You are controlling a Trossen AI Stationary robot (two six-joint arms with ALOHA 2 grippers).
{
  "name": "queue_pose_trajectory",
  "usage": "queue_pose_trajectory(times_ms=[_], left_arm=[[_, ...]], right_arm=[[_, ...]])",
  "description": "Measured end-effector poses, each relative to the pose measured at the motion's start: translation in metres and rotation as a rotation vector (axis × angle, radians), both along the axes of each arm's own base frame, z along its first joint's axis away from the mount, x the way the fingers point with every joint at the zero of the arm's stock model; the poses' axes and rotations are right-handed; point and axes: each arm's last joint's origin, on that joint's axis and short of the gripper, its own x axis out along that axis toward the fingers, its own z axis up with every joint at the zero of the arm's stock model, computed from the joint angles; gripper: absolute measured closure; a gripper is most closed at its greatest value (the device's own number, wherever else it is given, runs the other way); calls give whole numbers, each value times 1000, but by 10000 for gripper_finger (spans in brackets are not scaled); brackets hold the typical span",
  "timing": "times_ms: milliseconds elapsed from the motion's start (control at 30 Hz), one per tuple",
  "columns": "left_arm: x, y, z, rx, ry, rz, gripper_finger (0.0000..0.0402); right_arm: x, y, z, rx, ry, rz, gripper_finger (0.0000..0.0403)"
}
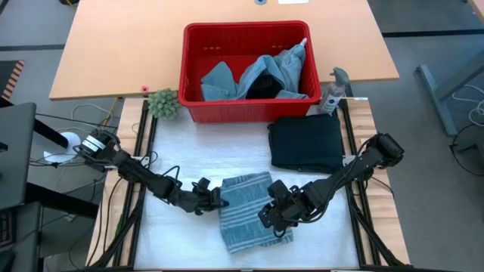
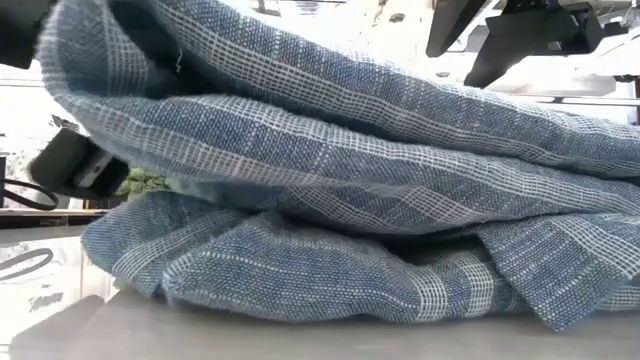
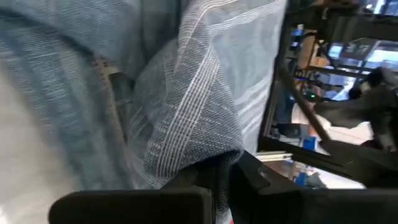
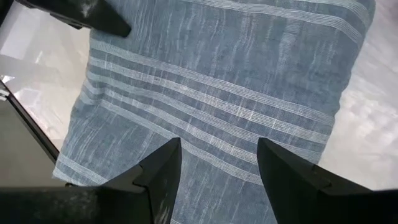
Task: Fold Laundry from Bin
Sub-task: Fold the blue polo shirt
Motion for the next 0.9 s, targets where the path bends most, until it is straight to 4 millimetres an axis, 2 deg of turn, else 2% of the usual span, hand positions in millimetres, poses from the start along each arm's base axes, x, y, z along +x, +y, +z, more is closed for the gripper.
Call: queue_pose_trajectory(times_ms=[167,367,567,767,833,900], left_arm=[[9,6,7,0,-38,8,400],[31,16,30,73,-103,-44,401],[44,32,39,155,-58,-81,401],[63,41,65,255,-139,-116,401],[67,43,68,309,-115,-143,401],[65,45,62,335,-19,-149,401]], right_arm=[[-1,2,0,17,-3,-22,168],[-5,2,-1,19,21,-49,168],[-11,4,-3,18,56,-81,168],[-16,7,-4,12,74,-97,168],[-17,7,-4,5,84,-99,168],[-18,6,-5,1,91,-101,168]])
